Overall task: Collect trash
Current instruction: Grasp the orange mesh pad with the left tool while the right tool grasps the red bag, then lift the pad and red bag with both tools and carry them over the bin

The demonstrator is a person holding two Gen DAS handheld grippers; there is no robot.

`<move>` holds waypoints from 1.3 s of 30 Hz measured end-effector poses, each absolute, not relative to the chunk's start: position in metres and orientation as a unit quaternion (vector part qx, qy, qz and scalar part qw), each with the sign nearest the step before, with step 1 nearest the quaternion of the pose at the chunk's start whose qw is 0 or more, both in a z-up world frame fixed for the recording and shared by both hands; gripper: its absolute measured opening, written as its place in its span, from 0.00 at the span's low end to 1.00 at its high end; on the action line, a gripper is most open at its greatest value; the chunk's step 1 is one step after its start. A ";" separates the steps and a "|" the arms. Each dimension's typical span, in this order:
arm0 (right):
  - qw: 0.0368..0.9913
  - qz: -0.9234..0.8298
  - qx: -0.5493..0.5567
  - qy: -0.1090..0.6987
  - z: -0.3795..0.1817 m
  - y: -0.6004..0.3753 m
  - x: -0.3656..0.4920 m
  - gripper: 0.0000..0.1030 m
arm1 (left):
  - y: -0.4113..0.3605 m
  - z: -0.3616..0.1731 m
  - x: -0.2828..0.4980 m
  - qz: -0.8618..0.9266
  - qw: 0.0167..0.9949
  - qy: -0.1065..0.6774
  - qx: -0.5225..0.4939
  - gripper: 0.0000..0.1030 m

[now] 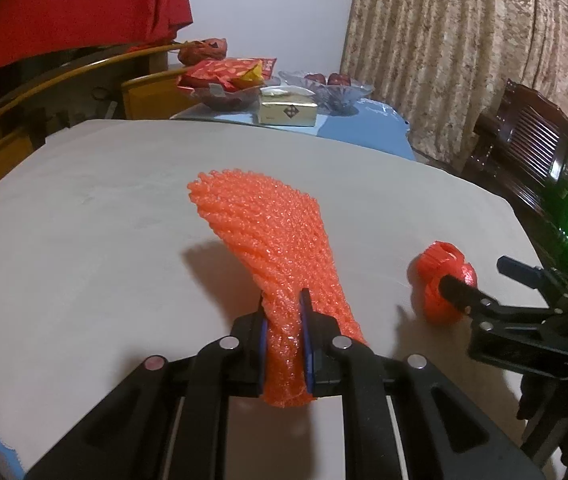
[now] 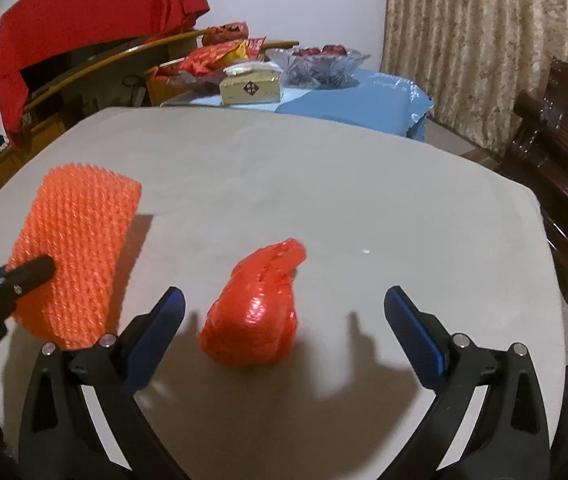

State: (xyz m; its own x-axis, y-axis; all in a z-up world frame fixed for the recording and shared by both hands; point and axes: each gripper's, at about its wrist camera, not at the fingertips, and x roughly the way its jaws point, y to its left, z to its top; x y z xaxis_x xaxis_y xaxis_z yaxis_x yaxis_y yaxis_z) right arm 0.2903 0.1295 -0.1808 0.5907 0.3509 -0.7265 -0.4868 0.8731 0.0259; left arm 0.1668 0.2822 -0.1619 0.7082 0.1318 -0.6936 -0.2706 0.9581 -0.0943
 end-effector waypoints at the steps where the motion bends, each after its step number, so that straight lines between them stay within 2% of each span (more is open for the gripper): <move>1: 0.885 0.238 -0.090 0.391 -0.183 0.132 0.291 0.80 | 0.284 -0.162 0.166 0.111 0.920 0.365 -0.096 0.13; 5: 0.874 0.248 -0.087 0.409 -0.189 0.136 0.290 0.64 | 0.285 -0.161 0.165 0.112 0.920 0.363 -0.096 0.13; 7: 0.867 0.258 -0.088 0.416 -0.190 0.137 0.288 0.45 | 0.285 -0.161 0.165 0.112 0.920 0.363 -0.095 0.13; 10: 0.864 0.268 -0.090 0.417 -0.187 0.136 0.283 0.38 | 0.284 -0.160 0.163 0.112 0.921 0.363 -0.092 0.13; 39: 0.902 0.272 -0.036 0.332 -0.068 0.034 0.206 0.36 | 0.212 -0.081 0.132 0.036 0.949 0.304 -0.079 0.13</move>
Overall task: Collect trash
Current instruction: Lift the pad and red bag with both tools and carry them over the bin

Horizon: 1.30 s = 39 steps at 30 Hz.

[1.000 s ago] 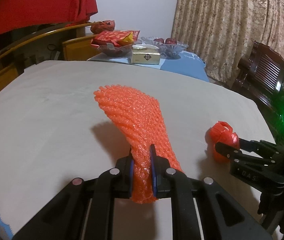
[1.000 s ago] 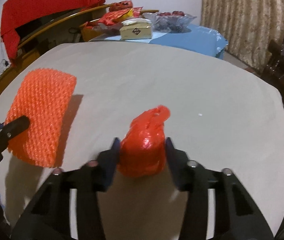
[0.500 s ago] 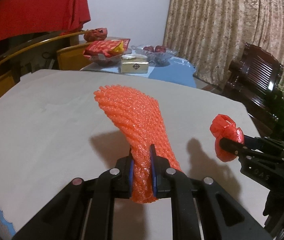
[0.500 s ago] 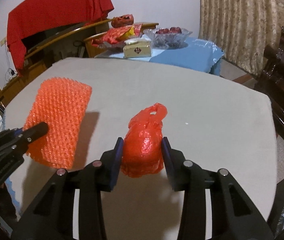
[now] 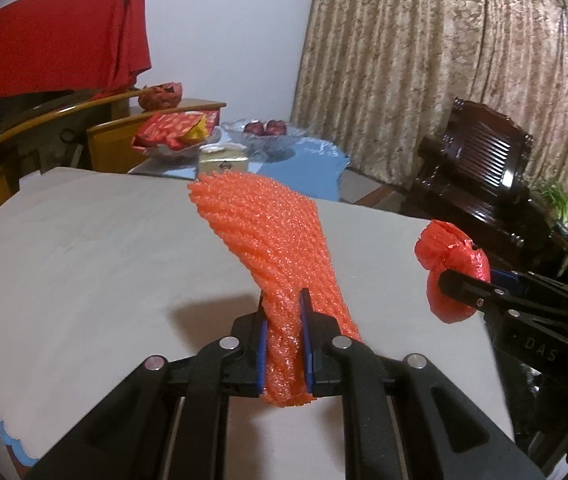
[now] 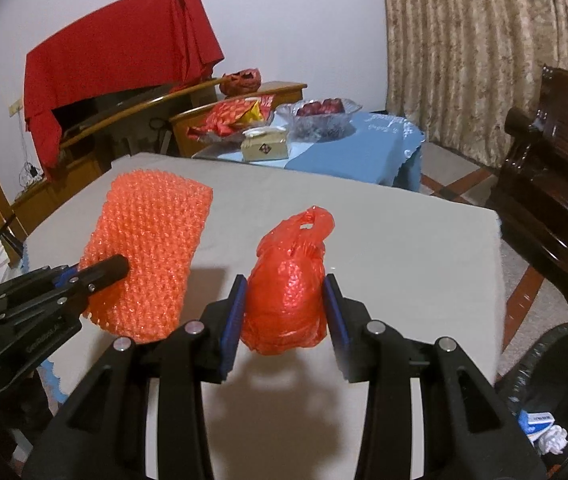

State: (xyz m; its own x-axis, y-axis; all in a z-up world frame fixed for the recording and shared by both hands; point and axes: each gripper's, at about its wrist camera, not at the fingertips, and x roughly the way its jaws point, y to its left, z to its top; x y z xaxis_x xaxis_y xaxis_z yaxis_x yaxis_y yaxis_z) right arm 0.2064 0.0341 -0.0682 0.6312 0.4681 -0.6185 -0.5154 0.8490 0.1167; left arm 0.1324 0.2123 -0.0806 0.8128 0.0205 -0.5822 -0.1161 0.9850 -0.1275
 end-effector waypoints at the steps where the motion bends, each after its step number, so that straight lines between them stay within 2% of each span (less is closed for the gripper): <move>1: 0.903 0.271 -0.034 0.330 -0.066 0.031 0.206 0.36 | 0.208 -0.077 0.130 0.032 0.950 0.301 -0.077 0.13; 18: 0.922 0.246 -0.022 0.299 -0.031 -0.039 0.148 0.36 | 0.147 -0.049 0.107 -0.026 0.955 0.288 -0.066 0.13; 39: 0.948 0.159 0.010 0.276 -0.023 -0.149 0.103 0.36 | 0.039 -0.035 0.088 -0.129 0.949 0.287 -0.028 0.13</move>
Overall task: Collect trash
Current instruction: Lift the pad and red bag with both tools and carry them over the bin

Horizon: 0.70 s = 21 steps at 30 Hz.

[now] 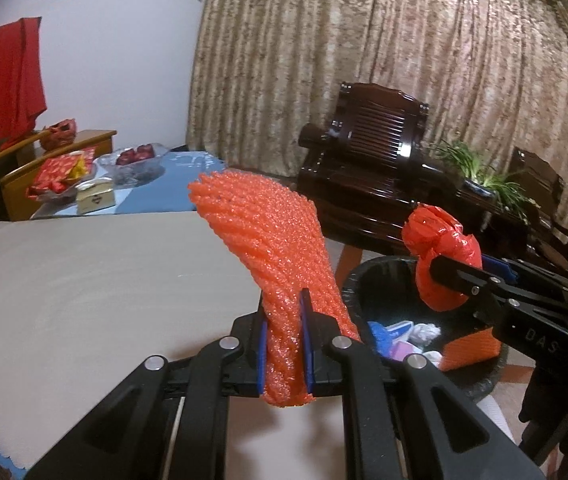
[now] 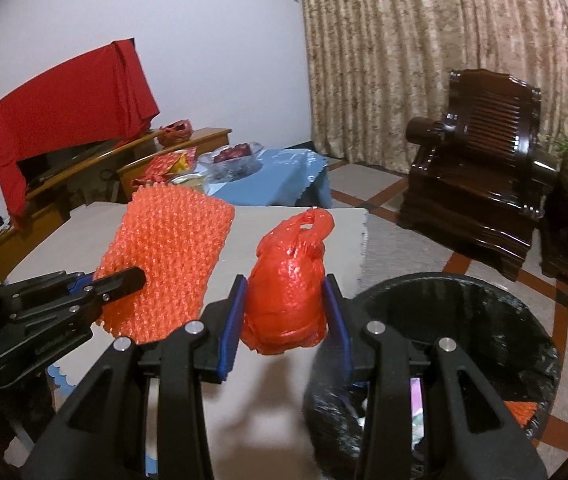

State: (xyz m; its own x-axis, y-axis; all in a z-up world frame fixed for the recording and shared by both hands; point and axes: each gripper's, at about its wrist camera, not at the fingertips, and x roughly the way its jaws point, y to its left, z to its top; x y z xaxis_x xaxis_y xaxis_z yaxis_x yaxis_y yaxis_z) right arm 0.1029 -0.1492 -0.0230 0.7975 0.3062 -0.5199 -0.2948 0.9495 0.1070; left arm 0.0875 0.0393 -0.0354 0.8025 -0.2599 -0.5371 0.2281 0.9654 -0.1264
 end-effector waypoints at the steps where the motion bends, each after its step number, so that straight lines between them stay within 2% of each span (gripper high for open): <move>1: 0.949 0.155 0.011 0.275 -0.022 -0.153 0.101 0.36 | 0.035 -0.034 0.087 -0.132 0.949 0.285 -0.025 0.13; 21: 0.965 0.066 0.019 0.252 -0.021 -0.252 0.063 0.36 | -0.067 -0.010 0.069 -0.228 0.940 0.254 0.024 0.13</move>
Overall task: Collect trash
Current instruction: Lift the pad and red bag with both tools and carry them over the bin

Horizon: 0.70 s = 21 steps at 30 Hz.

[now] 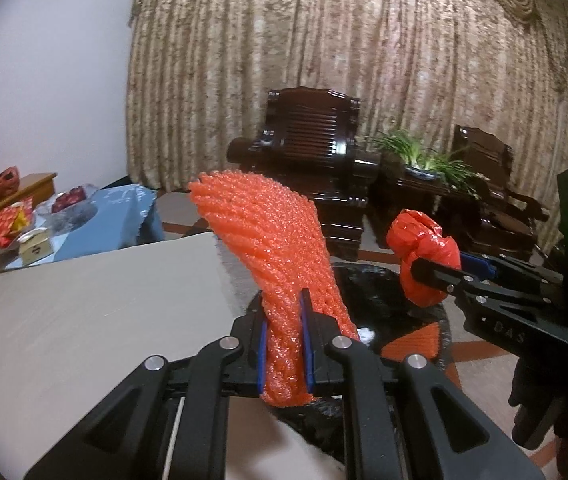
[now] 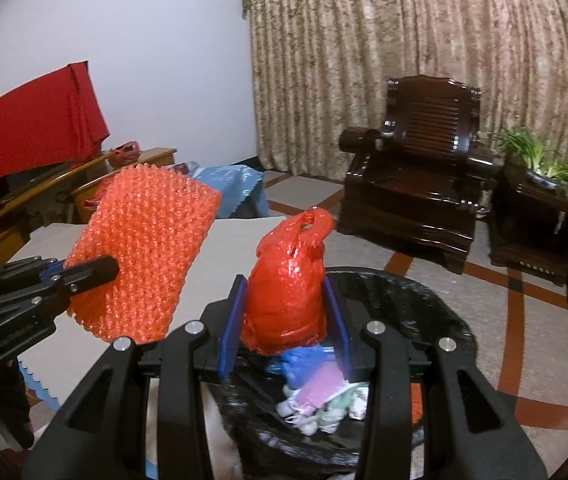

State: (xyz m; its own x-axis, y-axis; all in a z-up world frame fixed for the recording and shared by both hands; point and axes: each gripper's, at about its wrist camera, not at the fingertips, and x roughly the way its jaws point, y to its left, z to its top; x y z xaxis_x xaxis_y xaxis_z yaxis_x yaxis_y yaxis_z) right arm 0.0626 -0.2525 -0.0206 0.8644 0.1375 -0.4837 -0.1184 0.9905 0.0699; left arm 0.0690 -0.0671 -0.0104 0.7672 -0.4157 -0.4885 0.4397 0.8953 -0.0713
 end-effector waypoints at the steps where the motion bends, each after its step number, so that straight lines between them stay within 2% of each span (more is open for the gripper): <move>1: 0.966 0.059 0.020 0.251 -0.021 -0.259 0.061 0.36 | -0.072 -0.010 0.069 -0.233 0.938 0.254 0.026 0.13; 11: 0.966 0.017 0.028 0.258 -0.034 -0.294 0.057 0.36 | -0.114 -0.019 0.082 -0.275 0.925 0.259 0.044 0.13; 21: 0.956 -0.013 0.035 0.291 -0.064 -0.319 0.077 0.36 | -0.150 -0.056 0.121 -0.296 0.908 0.293 0.050 0.13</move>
